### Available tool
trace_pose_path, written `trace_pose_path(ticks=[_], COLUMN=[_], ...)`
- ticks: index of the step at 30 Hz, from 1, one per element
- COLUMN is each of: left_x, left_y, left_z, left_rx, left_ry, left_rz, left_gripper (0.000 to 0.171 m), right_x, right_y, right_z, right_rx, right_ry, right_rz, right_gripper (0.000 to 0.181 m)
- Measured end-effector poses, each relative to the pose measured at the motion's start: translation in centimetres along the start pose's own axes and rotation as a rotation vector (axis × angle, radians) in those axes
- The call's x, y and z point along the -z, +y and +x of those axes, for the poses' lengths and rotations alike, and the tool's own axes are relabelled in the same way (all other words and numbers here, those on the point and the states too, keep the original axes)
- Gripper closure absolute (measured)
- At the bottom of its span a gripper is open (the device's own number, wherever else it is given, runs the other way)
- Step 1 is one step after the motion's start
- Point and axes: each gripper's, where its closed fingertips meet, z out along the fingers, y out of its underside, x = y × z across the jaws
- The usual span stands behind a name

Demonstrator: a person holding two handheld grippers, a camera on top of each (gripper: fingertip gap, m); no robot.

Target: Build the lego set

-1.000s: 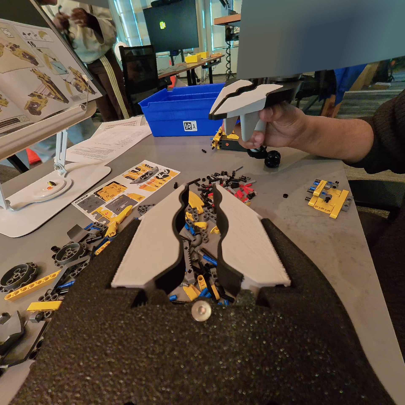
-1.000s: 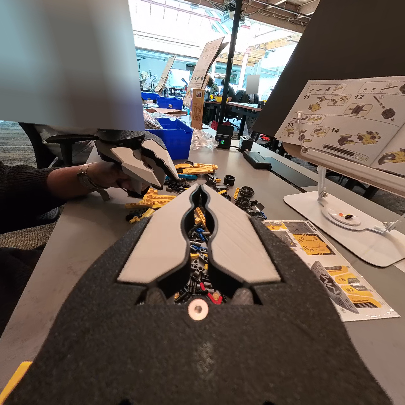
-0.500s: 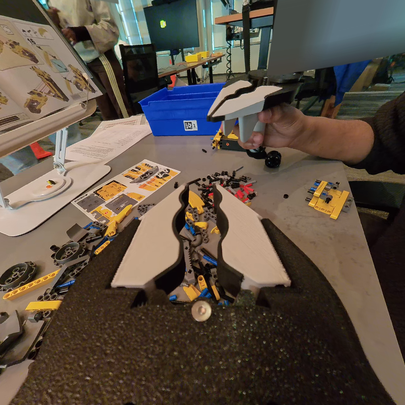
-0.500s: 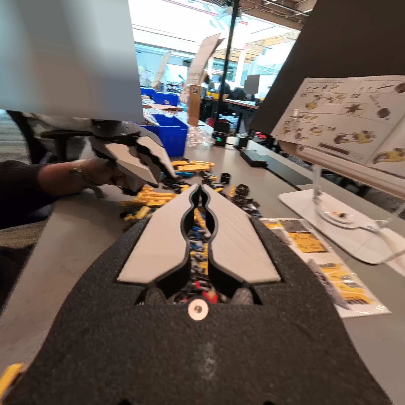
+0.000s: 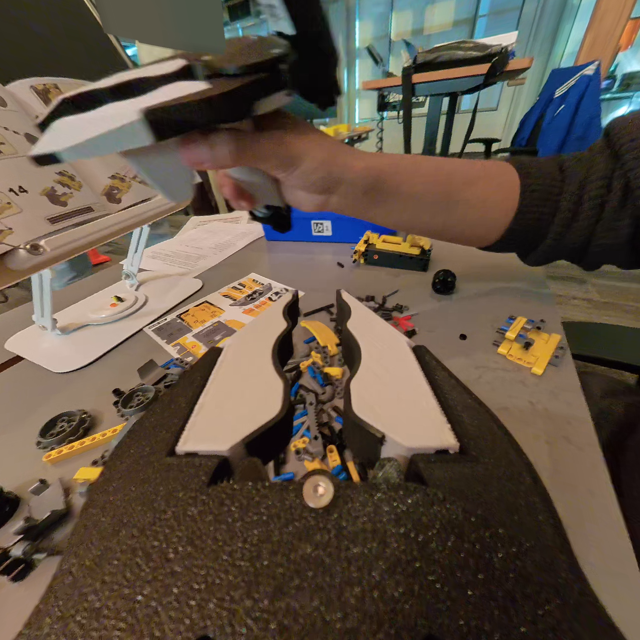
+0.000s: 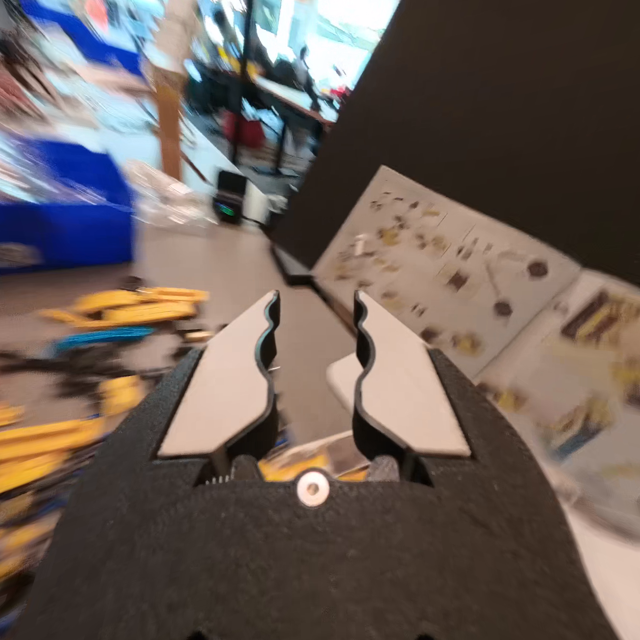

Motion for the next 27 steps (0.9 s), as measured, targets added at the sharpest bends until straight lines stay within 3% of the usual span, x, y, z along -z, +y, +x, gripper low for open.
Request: trace_pose_path(ticks=[4,8,14,18,21,27], left_x=[0.5,0.9,0.9,0.8,0.7,0.7], left_y=[0.3,-0.2,-0.2,-0.2,-0.1,-0.1], left_z=[-0.9,-1.4,-1.4,-1.2,-1.1,-1.2], left_rx=[-0.040,0.004,0.010,0.011,0.014,0.021], left_ry=[-0.053,-0.057,-0.055,-0.045,-0.040,-0.040], left_rz=[-0.020,0.018,0.017,0.014,0.012,0.011], left_gripper=[0.151,0.151,0.151,0.151,0.151,0.151], right_x=[-6.3,-9.4,-10.9,-11.2,-11.4,-11.7], right_y=[1.6,2.5,2.5,3.1,3.4,4.0], right_z=[2.5,3.1,3.6,3.8,3.5,2.4], right_rx=[0.224,0.268,0.363,0.446,0.430,0.452], right_ry=[0.122,0.148,0.167,0.195,0.168,0.117], right_rz=[-0.124,-0.168,-0.168,-0.217,-0.216,-0.226], right_gripper=[0.139,0.144,0.171,0.170,0.179,0.180])
